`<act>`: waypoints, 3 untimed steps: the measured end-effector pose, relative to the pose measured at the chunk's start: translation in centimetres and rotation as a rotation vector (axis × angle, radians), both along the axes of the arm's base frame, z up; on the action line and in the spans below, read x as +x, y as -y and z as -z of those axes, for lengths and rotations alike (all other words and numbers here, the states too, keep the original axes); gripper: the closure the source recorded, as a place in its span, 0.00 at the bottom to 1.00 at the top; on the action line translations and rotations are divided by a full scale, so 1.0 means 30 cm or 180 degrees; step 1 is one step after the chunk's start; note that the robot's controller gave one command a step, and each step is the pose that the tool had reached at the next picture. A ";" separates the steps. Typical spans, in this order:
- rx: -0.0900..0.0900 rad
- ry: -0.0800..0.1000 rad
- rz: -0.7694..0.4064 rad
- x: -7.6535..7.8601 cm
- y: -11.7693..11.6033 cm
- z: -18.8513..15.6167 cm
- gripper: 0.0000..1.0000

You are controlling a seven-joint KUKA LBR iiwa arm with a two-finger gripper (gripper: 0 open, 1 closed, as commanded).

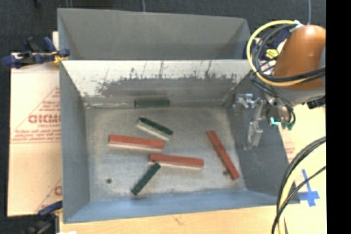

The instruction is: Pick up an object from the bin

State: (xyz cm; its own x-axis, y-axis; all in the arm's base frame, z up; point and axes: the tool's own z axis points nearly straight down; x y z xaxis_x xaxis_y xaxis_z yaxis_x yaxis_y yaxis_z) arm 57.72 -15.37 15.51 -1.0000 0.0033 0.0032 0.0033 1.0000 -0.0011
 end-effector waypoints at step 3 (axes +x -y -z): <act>-0.0005 0.0035 0.0020 -0.112 -0.175 0.291 0.00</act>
Offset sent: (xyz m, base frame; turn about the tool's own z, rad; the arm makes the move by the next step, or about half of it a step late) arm -0.0378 0.0475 -0.0793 0.0242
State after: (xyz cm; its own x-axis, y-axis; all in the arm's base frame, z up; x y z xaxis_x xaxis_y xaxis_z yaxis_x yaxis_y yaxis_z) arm 54.37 -10.12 6.77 -0.9999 0.0097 -0.0078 0.0097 0.9999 -0.0025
